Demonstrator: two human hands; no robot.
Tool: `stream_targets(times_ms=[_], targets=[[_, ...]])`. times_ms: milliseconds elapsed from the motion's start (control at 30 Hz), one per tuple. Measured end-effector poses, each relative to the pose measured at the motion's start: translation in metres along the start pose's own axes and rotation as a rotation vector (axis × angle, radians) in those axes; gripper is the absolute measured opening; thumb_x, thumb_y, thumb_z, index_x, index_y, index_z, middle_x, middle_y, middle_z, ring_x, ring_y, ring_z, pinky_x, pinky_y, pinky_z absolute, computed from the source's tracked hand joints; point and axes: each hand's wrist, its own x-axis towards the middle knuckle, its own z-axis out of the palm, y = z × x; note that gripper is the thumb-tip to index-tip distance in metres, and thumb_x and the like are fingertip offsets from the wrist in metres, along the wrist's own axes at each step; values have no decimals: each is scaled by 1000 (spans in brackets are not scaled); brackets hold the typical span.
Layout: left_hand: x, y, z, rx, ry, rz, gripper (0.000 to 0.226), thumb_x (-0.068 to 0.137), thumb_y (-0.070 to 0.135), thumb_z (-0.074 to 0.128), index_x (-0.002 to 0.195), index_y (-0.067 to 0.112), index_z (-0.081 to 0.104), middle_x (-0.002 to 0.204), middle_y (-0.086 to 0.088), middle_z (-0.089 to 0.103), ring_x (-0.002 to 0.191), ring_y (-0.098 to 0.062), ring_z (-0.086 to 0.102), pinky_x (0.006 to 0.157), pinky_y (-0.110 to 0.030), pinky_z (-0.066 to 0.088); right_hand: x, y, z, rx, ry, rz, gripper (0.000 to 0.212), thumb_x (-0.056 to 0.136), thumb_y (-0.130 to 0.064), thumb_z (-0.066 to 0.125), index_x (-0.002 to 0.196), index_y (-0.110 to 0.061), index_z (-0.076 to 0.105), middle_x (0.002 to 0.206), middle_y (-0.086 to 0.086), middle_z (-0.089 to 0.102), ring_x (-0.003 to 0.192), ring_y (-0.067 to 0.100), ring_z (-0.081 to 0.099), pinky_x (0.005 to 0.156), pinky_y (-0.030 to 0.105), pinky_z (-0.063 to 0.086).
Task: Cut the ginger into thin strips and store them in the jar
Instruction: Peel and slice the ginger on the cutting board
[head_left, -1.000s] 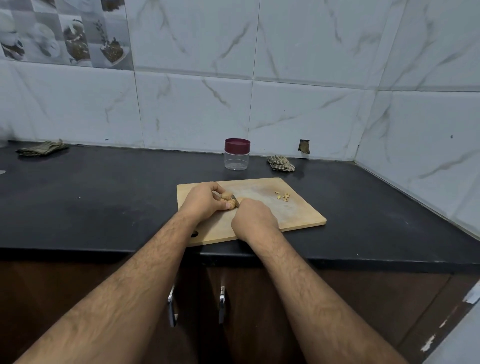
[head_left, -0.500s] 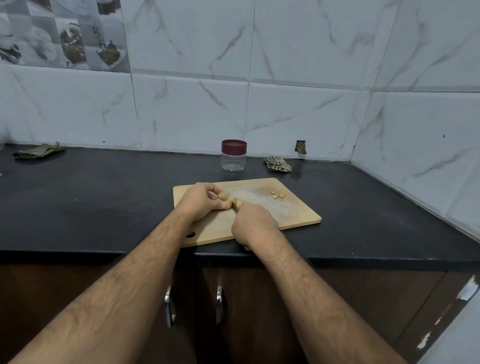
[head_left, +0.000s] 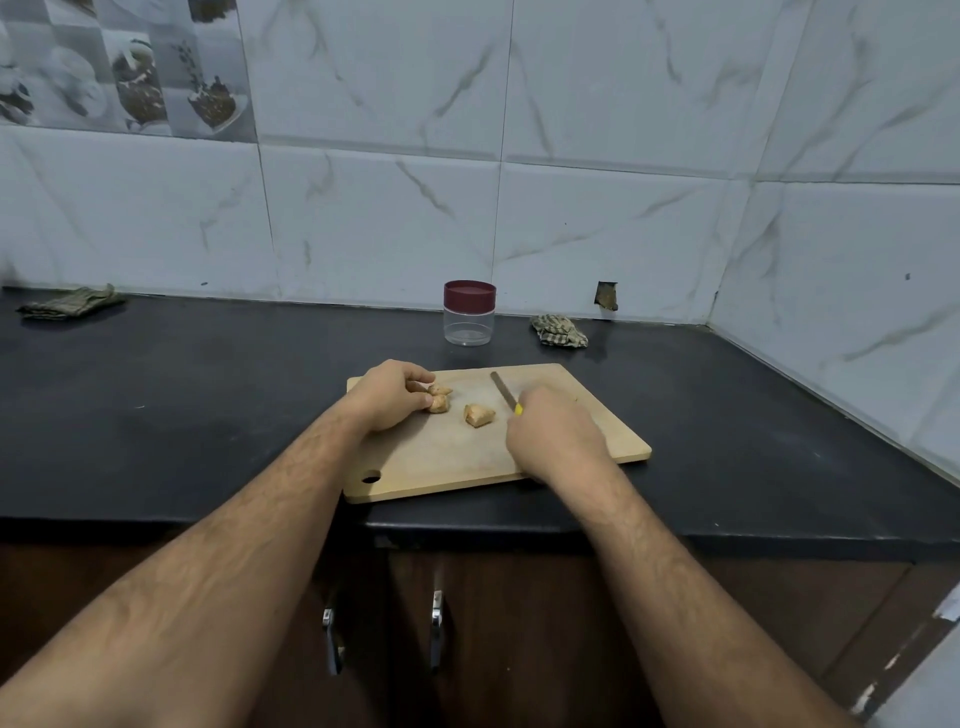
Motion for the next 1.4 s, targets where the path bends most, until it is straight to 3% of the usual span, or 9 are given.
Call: stream_targets(times_ms=[133,233,400,533,667,967,1100,1233,1400], targets=[[-10,4,2,16,117,23,34,92,24,68,126,23,65,121,1,64,108,-13,57,92,-25,42,14,9,3,-22,-83,25,22,89,-8,45,105,-15,59,86,-1,55,83,22,54,55,29,35],[-21,15,8,-6,333,71,8,90,26,67,94,25,73,93,11,70,91,-7,61,72,-21,43,15,9,6,-26,-105,19,24,90,-9,45,109,-17,59,86,-2,51,85,22,52,63,30,39],[-28,39,32,69,200,76,25,76,45,81,74,22,74,67,11,65,74,-10,63,60,-26,43,10,9,9,-43,-130,21,26,90,-11,43,109,-19,59,98,4,62,90,25,58,69,31,42],[-23,46,39,104,180,79,27,75,41,83,91,21,75,81,11,65,87,-11,63,73,-26,47,6,11,9,-35,-140,25,28,89,-12,43,109,-19,60,97,3,62,92,23,60,66,30,42],[-20,38,39,65,165,103,22,81,23,79,103,22,76,100,8,73,97,-10,64,84,-25,48,0,14,8,-28,-140,9,28,89,-12,43,109,-19,61,92,1,58,90,24,60,65,31,42],[-11,34,41,-50,68,79,31,79,30,82,108,22,74,101,5,72,97,-11,65,94,-32,51,-13,13,9,-21,-127,-15,26,92,-15,46,115,-19,59,101,2,59,94,22,54,71,33,42],[-9,31,39,-125,8,61,21,79,27,82,100,23,77,93,10,73,90,-10,66,92,-31,52,-16,14,8,-10,-120,1,25,92,-15,46,114,-19,57,97,0,55,92,21,52,71,33,41],[-13,30,41,-142,14,93,2,82,28,79,83,28,80,82,13,74,80,-8,62,85,-31,50,-18,11,4,16,-102,25,25,93,-13,43,115,-17,54,109,3,60,91,21,47,71,33,38],[-13,23,49,-133,126,114,13,71,39,85,79,31,78,82,16,74,86,-4,67,85,-37,54,-19,3,4,18,-93,19,20,97,-16,41,114,-14,51,113,6,61,90,22,47,72,33,36]])
